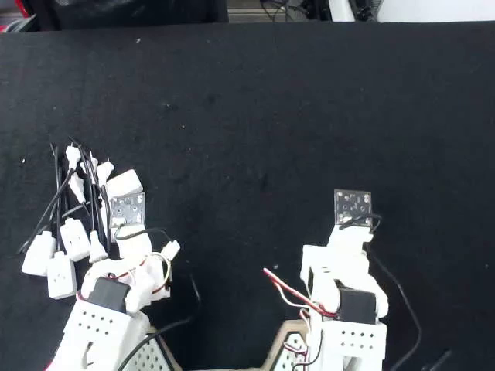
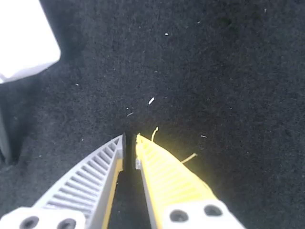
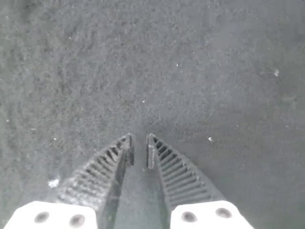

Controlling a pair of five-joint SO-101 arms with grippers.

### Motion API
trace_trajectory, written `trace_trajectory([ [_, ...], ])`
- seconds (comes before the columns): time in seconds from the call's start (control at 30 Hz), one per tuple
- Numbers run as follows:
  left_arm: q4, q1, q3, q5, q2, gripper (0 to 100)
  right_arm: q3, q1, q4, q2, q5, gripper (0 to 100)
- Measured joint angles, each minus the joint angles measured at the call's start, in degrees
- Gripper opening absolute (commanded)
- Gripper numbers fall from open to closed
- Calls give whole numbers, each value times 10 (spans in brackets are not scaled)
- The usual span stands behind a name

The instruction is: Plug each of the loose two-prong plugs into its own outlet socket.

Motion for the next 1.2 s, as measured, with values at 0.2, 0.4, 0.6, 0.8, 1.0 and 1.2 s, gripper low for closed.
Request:
trace_trajectory([
  [0.2,0,0,0,0,0,62,0,-4,0,0,0,53],
  [0.4,0,-1,0,0,0,65,0,-4,0,0,0,53],
  [0.6,-3,-47,0,3,0,66,0,-4,0,0,0,56],
  [0.8,-70,-145,3,2,5,66,0,-4,-29,0,-1,57],
  [1.0,-99,-235,3,-91,8,66,0,-4,-52,0,-1,57],
  [1.2,-89,-345,-84,-286,8,67,0,-4,-129,0,103,57],
])
